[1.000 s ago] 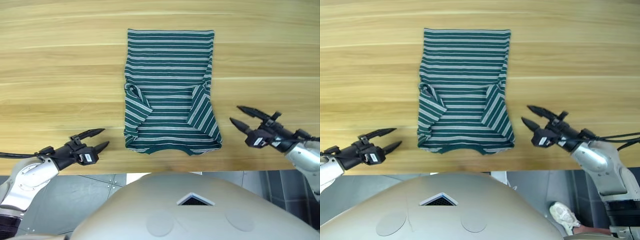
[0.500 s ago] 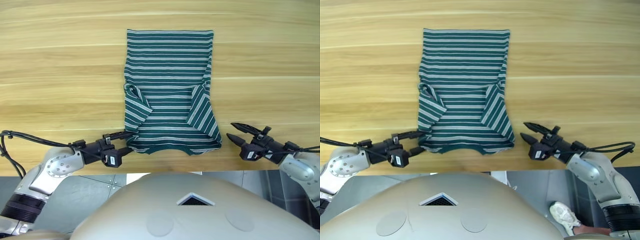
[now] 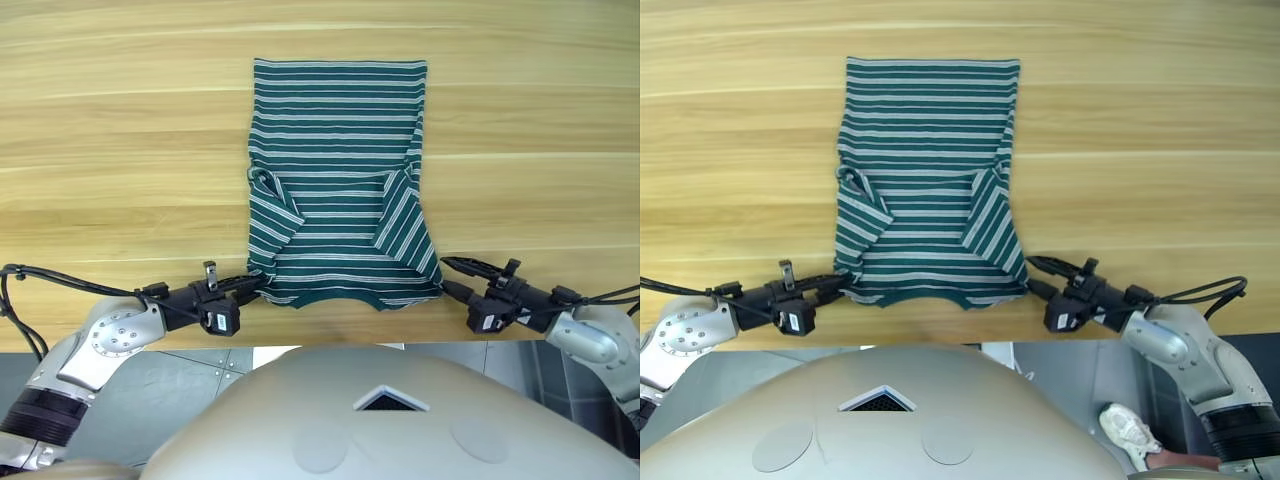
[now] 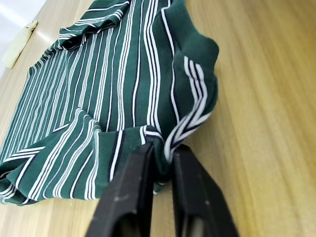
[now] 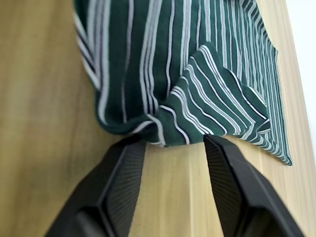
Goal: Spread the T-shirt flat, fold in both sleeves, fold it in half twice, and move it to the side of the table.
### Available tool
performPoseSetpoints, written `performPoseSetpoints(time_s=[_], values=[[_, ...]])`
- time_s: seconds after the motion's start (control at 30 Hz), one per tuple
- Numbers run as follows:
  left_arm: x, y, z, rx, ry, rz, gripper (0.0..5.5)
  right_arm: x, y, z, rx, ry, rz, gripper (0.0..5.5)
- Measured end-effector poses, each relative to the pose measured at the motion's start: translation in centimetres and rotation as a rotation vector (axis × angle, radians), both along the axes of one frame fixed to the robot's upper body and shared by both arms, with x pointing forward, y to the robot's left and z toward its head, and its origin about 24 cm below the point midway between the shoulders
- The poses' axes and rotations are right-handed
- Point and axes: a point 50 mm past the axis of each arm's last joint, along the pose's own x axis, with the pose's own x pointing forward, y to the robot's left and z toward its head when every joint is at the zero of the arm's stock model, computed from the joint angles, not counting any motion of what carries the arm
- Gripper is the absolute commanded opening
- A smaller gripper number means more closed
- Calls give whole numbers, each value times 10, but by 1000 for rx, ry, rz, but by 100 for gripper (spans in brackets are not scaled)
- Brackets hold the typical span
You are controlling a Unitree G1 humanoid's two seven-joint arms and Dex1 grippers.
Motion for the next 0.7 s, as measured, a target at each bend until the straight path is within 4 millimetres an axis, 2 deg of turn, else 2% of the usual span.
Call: performPoseSetpoints(time_s=[0.37,0.7], values=[[0,0,-1,-1,5,1,1,-4,1,3,-12,15,43,220],[0,-1,-1,-5,6,-2,0,4,7,-6,4,15,59,42]])
